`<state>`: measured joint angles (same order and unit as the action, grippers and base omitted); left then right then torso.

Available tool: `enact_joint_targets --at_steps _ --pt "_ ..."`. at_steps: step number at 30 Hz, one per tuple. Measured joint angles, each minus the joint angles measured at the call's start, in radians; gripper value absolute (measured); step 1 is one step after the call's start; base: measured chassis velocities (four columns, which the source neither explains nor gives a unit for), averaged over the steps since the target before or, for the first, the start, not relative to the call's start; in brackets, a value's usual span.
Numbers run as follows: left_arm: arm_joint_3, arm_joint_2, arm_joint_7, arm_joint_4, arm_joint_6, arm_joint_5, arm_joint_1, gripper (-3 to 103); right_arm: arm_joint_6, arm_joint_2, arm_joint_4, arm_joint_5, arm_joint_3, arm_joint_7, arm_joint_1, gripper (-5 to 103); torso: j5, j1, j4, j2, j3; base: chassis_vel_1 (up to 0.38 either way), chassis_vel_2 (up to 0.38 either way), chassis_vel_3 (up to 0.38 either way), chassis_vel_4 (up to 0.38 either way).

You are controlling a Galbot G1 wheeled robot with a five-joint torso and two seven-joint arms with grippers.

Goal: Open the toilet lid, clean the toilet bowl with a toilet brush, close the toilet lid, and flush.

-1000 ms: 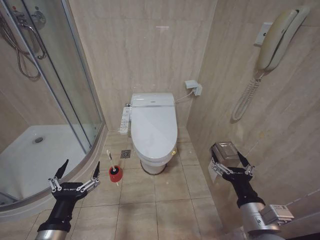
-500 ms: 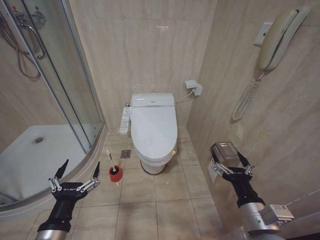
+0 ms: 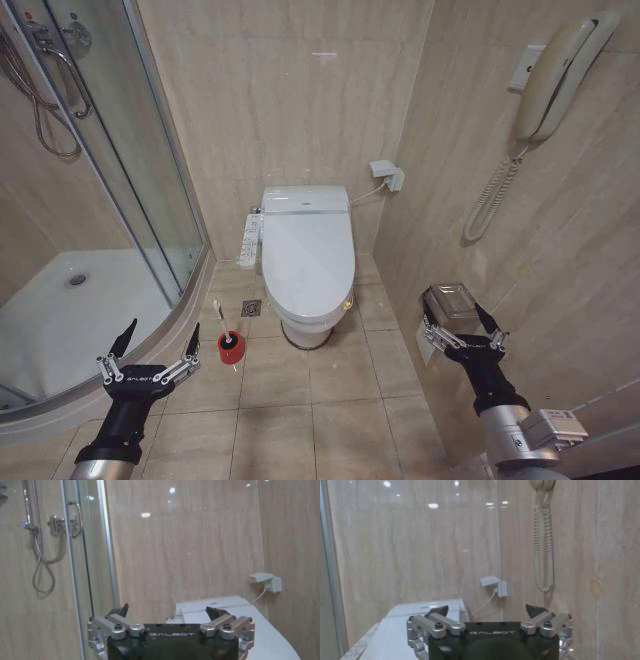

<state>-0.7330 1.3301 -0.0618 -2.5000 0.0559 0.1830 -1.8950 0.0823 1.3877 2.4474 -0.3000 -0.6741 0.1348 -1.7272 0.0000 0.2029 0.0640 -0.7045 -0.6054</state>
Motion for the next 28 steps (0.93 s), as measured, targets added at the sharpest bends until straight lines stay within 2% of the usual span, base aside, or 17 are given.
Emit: enact_joint_targets --at_steps 28 --pt "0.0 0.0 0.0 0.0 0.0 0.0 0.0 100 0.0 0.0 0.0 0.0 0.0 0.0 0.0 100 0.0 0.0 0.0 0.0 0.0 0.0 0.0 0.0 0.0"
